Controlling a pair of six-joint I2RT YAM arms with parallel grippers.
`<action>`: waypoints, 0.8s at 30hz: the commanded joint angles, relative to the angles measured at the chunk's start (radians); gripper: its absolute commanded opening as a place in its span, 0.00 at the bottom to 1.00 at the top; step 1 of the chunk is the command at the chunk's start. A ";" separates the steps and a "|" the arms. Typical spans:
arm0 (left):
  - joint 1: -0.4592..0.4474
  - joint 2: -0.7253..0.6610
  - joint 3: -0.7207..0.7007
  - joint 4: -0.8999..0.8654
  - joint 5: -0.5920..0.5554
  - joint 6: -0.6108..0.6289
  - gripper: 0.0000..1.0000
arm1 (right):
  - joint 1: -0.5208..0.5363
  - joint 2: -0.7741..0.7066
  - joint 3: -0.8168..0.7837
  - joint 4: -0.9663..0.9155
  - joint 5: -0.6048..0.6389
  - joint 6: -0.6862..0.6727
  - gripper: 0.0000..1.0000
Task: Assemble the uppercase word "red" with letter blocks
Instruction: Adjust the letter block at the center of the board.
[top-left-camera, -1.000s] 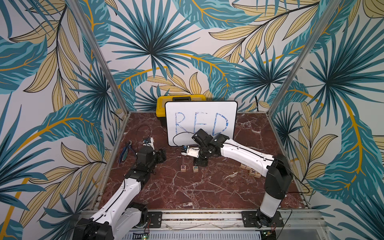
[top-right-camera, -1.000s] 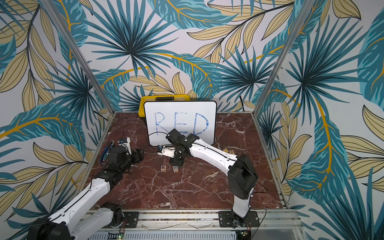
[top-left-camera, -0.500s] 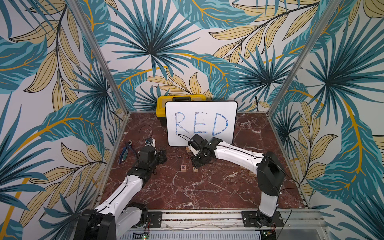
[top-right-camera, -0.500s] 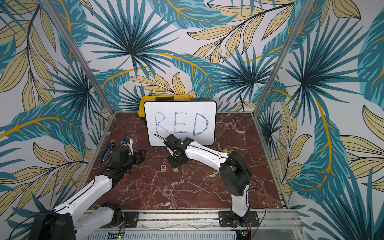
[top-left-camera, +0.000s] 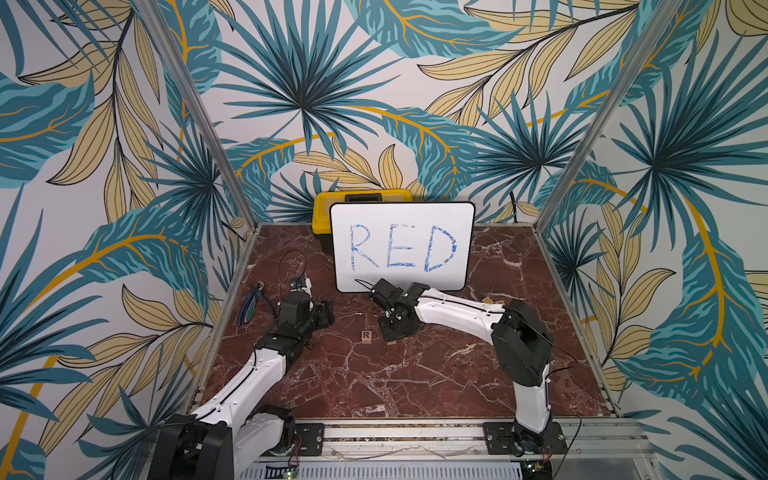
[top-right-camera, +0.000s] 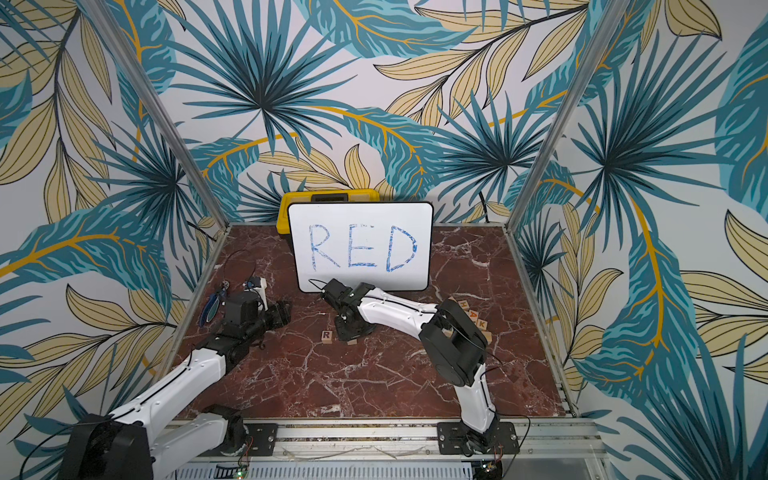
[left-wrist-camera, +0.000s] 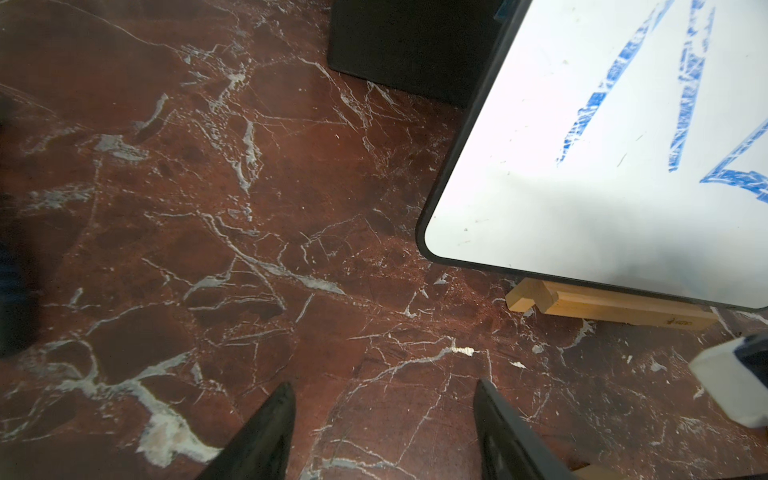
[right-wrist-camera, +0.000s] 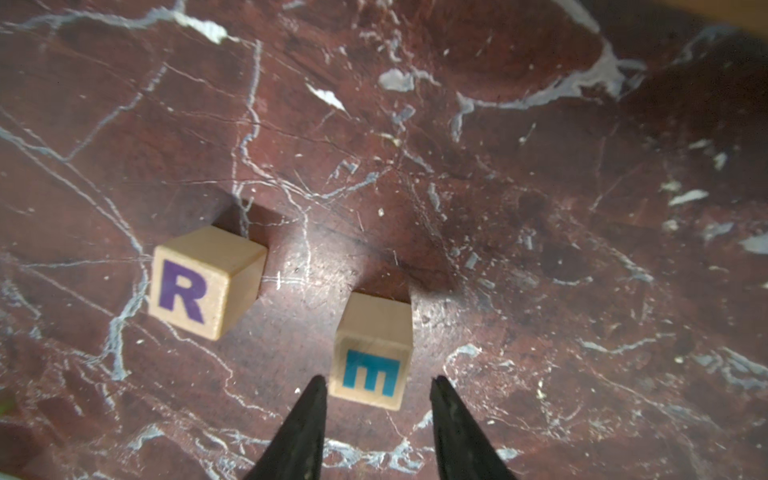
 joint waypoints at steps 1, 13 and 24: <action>0.009 -0.006 0.014 -0.010 0.004 -0.001 0.69 | 0.001 0.030 -0.002 0.005 0.006 0.034 0.44; 0.011 -0.013 0.010 -0.011 0.001 0.001 0.69 | 0.002 0.071 0.036 -0.007 -0.003 0.007 0.44; 0.013 -0.010 0.009 -0.010 -0.001 0.001 0.69 | 0.002 0.078 0.043 -0.059 0.020 -0.046 0.36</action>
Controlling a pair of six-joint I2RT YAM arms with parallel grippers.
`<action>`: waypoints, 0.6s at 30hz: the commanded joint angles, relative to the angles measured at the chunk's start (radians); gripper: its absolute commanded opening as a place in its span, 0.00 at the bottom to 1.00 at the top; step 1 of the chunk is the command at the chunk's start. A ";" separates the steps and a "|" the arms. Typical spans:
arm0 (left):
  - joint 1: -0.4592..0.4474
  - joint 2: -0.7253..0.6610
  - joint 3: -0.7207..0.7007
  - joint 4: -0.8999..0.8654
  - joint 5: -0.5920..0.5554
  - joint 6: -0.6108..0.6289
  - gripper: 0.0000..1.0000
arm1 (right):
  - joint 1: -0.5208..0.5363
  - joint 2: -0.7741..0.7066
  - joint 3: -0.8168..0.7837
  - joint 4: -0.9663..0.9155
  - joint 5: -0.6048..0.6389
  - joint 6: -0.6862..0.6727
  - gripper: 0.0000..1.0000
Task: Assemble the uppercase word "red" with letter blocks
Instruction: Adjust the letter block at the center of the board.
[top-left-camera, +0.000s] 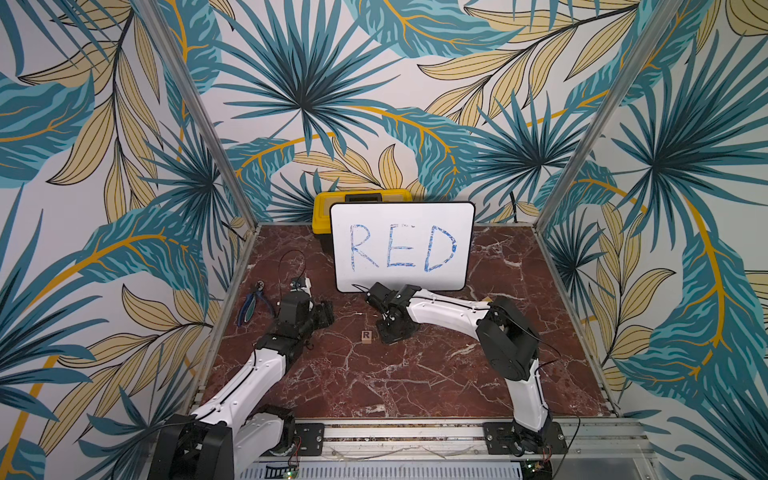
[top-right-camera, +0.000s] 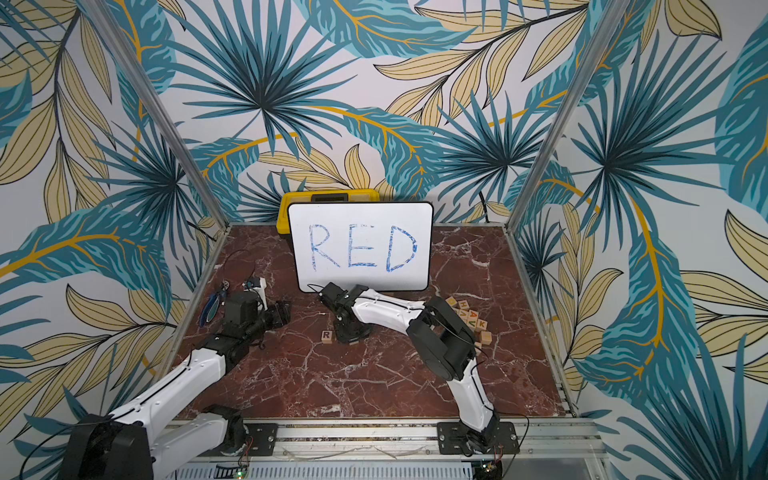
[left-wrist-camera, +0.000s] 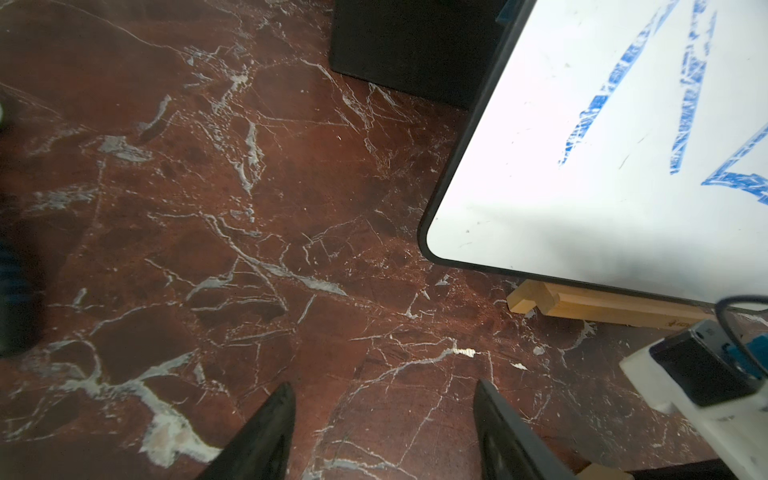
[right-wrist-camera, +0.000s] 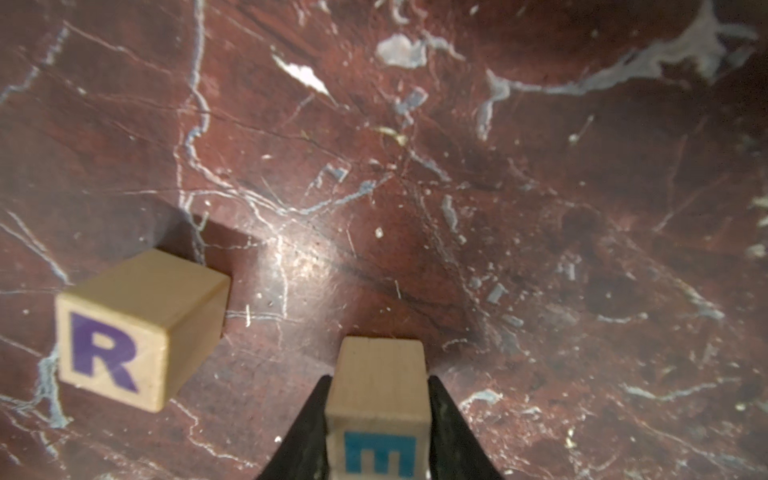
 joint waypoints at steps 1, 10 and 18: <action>0.009 -0.008 0.009 -0.011 0.005 0.001 0.68 | 0.001 0.002 0.010 -0.049 0.024 -0.030 0.34; 0.010 -0.015 0.004 -0.010 0.001 0.001 0.69 | 0.002 -0.015 0.062 -0.117 0.031 -0.244 0.19; 0.010 -0.020 -0.002 -0.016 -0.006 -0.002 0.69 | 0.001 -0.040 0.105 -0.184 -0.011 -0.547 0.19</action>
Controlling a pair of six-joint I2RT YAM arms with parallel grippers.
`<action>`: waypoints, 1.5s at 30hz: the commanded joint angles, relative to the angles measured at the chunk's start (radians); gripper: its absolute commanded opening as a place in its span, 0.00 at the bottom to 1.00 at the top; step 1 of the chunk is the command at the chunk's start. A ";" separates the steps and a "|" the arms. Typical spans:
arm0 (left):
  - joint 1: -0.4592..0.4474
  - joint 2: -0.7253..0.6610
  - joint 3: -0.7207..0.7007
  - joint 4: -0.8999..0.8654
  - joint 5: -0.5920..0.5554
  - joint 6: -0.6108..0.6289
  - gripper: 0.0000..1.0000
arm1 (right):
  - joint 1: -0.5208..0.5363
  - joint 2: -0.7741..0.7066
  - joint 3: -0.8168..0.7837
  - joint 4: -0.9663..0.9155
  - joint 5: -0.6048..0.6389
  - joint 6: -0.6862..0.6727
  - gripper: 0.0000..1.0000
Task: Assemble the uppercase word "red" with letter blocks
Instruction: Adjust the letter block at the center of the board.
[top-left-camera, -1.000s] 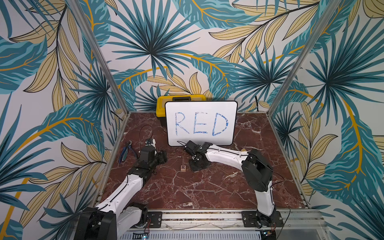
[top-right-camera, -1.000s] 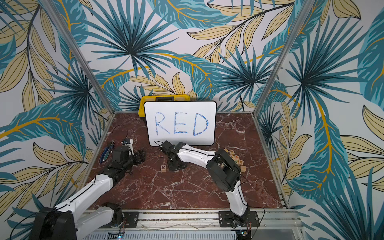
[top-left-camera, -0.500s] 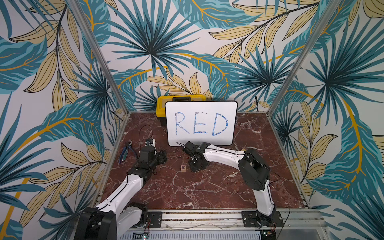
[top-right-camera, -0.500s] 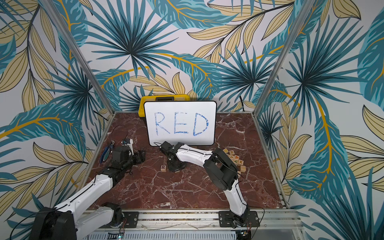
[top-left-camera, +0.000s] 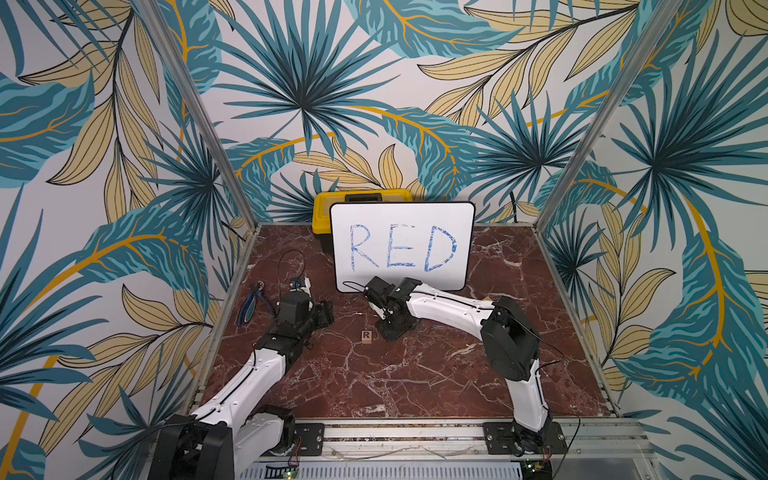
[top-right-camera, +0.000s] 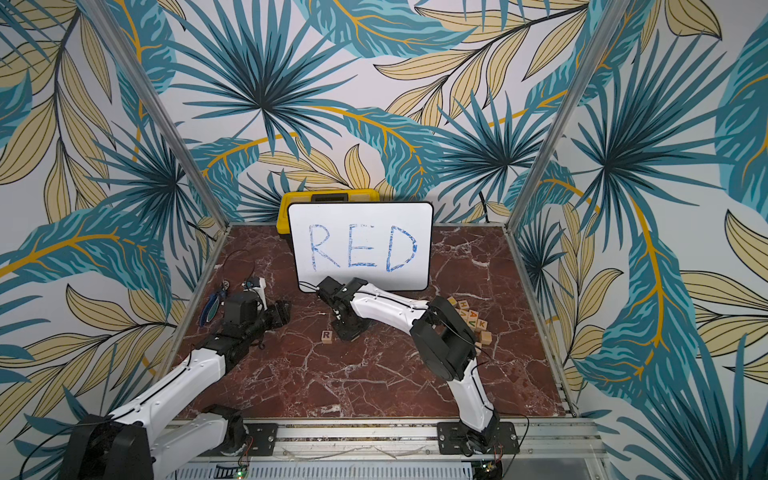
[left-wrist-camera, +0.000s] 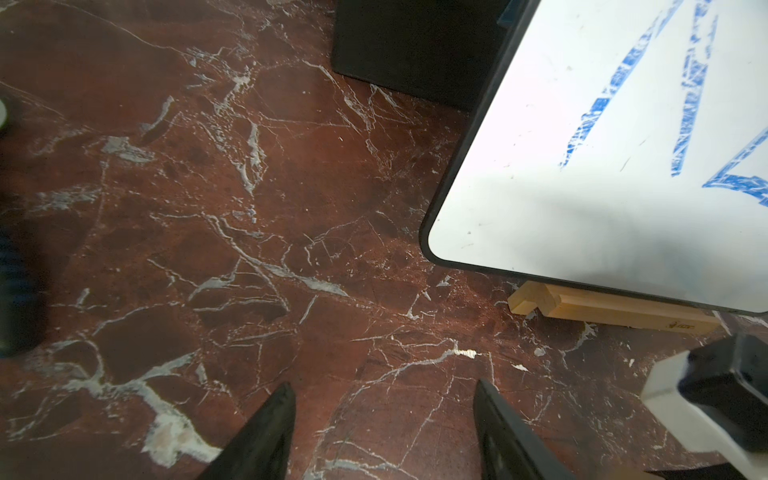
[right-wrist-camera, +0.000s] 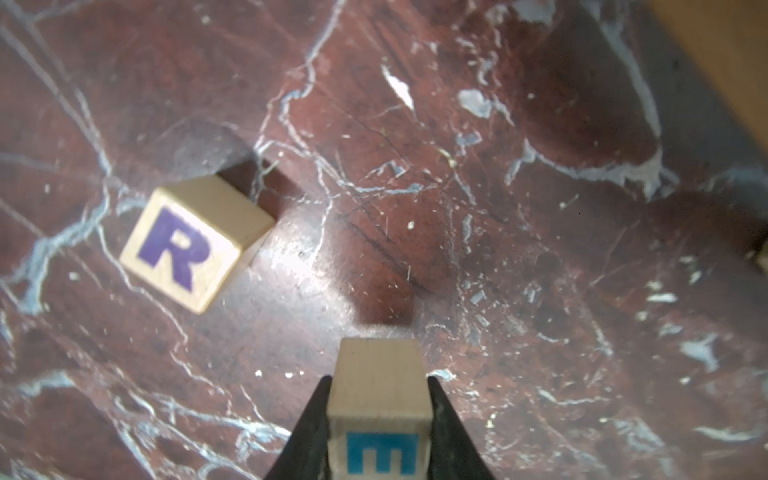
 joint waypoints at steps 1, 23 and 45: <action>0.009 -0.020 -0.003 -0.018 -0.009 -0.002 0.69 | 0.001 -0.040 0.004 -0.070 -0.034 -0.196 0.19; 0.040 -0.039 -0.017 -0.023 0.008 -0.020 0.69 | 0.002 -0.027 -0.007 -0.052 -0.098 -0.764 0.20; 0.057 -0.035 -0.014 -0.027 0.019 -0.018 0.69 | -0.006 0.094 0.063 -0.044 -0.051 -0.873 0.20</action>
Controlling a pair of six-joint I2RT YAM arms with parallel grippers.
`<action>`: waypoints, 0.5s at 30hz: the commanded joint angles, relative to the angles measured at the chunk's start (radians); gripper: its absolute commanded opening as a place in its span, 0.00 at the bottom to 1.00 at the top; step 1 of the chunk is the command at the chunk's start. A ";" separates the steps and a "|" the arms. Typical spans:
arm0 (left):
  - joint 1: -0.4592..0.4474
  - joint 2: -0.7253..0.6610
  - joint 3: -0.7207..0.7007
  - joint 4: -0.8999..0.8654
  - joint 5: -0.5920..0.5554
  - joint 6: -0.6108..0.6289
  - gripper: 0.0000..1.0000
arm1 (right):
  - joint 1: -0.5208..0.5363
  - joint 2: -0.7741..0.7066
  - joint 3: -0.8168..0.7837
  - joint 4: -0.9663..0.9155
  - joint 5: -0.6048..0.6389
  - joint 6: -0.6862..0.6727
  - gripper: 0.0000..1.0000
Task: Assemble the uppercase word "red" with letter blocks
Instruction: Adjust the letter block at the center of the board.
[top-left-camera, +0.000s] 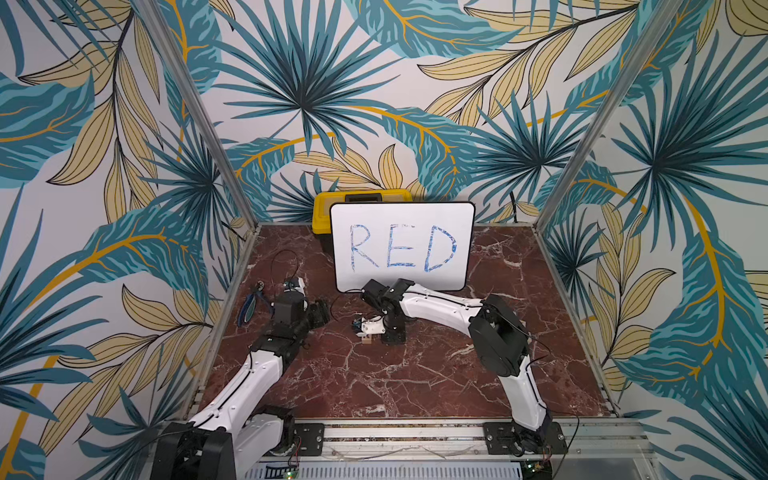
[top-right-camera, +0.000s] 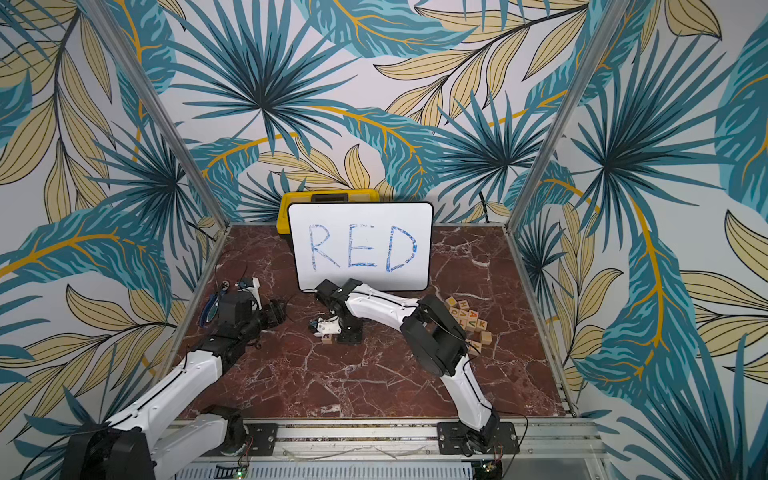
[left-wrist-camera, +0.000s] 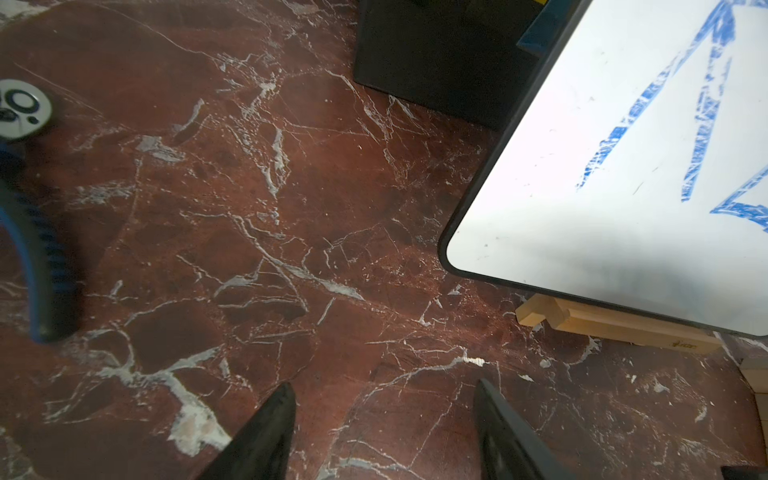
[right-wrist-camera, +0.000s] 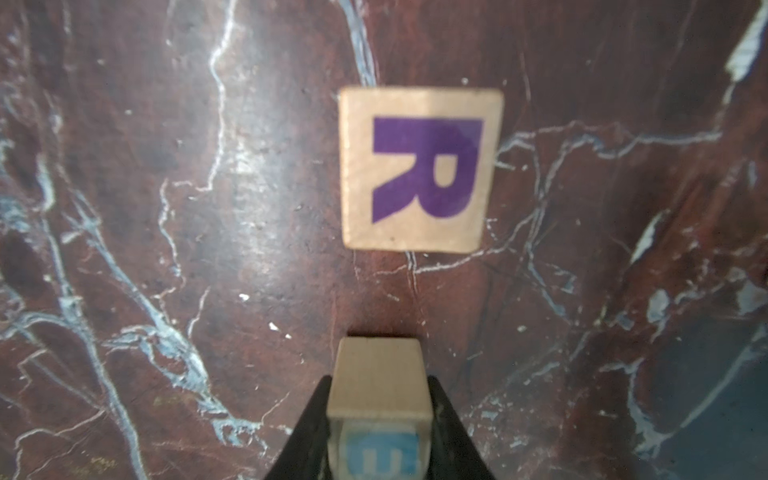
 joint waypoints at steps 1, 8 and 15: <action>0.011 -0.008 -0.014 -0.005 0.010 -0.001 0.69 | -0.004 0.014 0.018 -0.012 0.004 -0.025 0.20; 0.015 -0.002 -0.011 -0.004 0.020 0.001 0.69 | -0.010 0.025 0.022 0.006 0.014 -0.026 0.20; 0.019 -0.002 -0.009 -0.005 0.026 0.003 0.69 | -0.014 0.034 0.030 0.015 0.012 -0.031 0.20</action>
